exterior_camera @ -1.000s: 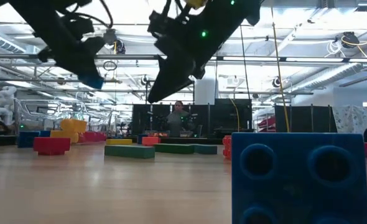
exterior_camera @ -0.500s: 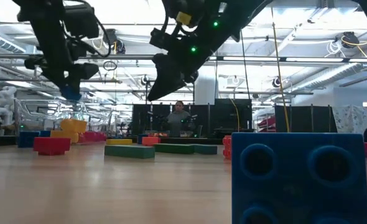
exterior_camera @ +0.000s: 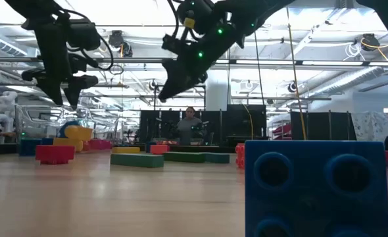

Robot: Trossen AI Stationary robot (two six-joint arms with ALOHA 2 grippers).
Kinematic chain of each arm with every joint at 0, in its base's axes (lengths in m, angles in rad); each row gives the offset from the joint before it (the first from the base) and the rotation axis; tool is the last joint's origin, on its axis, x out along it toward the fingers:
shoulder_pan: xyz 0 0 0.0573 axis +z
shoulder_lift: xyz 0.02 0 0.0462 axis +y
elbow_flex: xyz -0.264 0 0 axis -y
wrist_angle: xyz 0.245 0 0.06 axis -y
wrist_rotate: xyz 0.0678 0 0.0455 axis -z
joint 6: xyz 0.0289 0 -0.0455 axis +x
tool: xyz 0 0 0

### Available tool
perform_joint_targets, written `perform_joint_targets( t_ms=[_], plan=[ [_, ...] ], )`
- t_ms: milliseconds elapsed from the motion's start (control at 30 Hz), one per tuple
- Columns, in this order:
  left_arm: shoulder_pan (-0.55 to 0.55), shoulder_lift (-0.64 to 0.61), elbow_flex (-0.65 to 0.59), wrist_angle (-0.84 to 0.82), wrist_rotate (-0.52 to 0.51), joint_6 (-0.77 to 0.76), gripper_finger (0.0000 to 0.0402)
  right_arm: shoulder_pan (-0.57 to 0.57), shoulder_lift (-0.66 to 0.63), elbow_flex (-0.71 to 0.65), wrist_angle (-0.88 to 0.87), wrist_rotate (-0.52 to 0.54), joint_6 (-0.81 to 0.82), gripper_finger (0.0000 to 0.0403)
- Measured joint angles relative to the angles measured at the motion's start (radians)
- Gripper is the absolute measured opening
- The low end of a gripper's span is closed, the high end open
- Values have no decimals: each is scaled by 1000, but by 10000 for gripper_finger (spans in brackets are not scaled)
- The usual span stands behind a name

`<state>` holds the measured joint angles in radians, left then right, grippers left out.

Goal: Sort blocks by size
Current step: Put the blue four stud game piece into the bottom left transparent bin

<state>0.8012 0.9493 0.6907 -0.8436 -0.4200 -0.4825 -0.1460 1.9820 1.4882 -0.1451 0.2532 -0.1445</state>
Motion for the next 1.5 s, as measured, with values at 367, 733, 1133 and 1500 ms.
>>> perform_joint_targets(
  t_ms=[367, 733, 1133, 1500],
  plan=[
    [24, 71, 5, 307, 216, 383, 203, 11, 0, 65, -313, -8, 35, 130],
    [33, 526, 288, 337, 319, 587, 203, 0, 0, 57, -388, -130, 23, 130],
    [56, 807, 627, 30, 336, 852, 203, -39, 0, 57, -337, -198, 1, 130],
    [45, 946, 645, -3, 324, 919, 203, -44, 0, 56, -345, -208, 1, 130]
  ],
)
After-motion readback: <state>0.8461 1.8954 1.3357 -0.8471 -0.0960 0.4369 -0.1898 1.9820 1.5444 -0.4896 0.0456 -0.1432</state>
